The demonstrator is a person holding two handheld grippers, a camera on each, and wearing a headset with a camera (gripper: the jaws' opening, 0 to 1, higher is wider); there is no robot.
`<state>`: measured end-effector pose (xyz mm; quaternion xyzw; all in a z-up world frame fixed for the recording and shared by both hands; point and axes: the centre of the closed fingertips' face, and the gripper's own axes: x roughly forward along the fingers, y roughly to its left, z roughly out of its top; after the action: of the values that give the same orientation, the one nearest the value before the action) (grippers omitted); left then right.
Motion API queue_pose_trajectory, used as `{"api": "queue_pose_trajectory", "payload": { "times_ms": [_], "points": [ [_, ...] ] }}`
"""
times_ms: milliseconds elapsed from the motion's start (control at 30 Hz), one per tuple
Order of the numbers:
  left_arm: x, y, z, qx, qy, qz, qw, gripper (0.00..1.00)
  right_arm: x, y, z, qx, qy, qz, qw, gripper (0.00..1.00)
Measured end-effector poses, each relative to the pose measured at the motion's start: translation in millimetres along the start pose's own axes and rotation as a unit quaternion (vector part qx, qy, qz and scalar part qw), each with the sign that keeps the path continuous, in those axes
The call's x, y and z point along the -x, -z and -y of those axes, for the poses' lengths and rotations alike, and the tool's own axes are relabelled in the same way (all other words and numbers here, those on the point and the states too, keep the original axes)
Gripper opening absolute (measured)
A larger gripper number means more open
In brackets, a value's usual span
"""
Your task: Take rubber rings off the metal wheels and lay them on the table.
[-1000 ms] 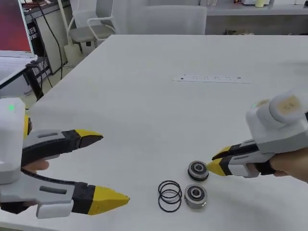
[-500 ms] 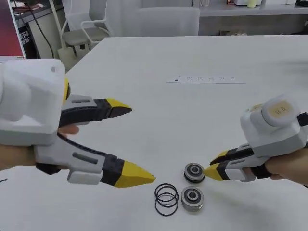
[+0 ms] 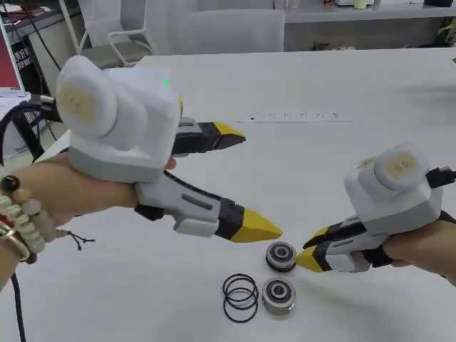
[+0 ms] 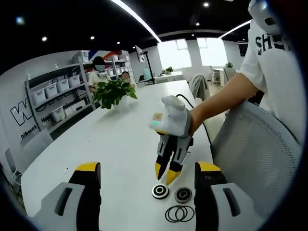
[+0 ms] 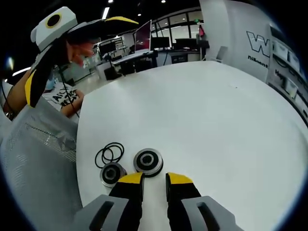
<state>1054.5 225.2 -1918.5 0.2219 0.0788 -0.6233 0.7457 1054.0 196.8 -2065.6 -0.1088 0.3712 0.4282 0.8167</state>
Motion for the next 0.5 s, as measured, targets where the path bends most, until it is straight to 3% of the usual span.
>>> {"api": "queue_pose_trajectory", "payload": {
  "times_ms": [67,167,267,433,500],
  "points": [
    [-8.2,-0.5,-1.7,0.014,-0.003,0.018,0.9997,0.76,-0.7,0.6,0.7,0.000,0.000,0.000,1.0000,0.15],
    [-17.1,7.7,-3.1,0.009,-0.012,0.011,0.9998,0.73,-1.1,0.5,1.0,-0.001,-0.001,0.001,1.0000,0.15],
    [-22.7,10.6,-3.3,0.016,-0.021,0.018,0.9995,0.71,-1.2,0.7,2.1,-0.001,0.000,0.002,1.0000,0.15],
    [-32.7,28.9,-4.6,0.009,-0.045,0.016,0.9988,0.63,-2.7,1.8,0.6,-0.001,-0.003,0.000,1.0000,0.15],
    [-35.8,40.1,-3.8,0.021,-0.052,0.011,0.9984,0.62,-3.0,2.9,0.1,0.000,-0.003,-0.003,1.0000,0.15]
  ]
}}
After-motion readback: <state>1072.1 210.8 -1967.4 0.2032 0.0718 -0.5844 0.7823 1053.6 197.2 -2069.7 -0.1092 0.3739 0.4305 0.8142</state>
